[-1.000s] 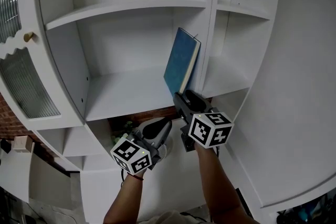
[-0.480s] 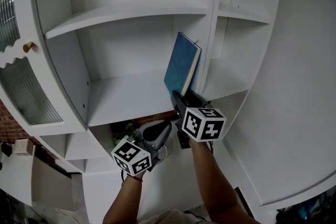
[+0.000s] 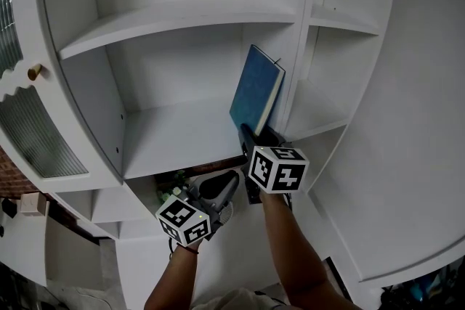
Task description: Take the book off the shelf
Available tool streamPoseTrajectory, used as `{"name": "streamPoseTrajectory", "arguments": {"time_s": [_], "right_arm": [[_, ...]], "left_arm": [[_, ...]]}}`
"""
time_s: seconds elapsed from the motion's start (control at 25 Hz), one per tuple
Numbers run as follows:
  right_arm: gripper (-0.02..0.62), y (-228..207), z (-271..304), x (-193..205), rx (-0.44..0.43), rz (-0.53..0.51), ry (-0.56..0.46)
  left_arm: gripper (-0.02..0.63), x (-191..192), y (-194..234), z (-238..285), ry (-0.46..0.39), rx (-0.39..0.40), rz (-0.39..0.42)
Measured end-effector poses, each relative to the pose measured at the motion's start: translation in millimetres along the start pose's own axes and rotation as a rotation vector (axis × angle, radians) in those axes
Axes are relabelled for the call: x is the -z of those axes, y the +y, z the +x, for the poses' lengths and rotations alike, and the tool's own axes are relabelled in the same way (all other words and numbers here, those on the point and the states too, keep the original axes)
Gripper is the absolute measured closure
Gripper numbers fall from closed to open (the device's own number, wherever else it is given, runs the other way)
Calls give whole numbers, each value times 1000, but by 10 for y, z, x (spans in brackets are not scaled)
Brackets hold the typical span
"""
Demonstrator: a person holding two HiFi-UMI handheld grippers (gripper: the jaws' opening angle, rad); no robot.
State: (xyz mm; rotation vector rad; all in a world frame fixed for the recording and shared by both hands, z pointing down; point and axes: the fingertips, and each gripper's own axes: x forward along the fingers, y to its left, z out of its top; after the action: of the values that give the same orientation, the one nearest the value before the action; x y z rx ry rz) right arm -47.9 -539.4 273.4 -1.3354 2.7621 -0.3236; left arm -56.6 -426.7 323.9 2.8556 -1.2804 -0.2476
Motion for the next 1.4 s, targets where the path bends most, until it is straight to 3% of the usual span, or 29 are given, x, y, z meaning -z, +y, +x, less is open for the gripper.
{"name": "streamPoseTrajectory", "arguments": {"time_s": [0.44, 1.4], "right_arm": [[526, -52, 82, 37, 50, -51, 63], [543, -53, 21, 17, -4, -59, 7]], "left_arm": [[594, -47, 26, -13, -19, -2, 3], [594, -84, 48, -57, -21, -27, 24]]}}
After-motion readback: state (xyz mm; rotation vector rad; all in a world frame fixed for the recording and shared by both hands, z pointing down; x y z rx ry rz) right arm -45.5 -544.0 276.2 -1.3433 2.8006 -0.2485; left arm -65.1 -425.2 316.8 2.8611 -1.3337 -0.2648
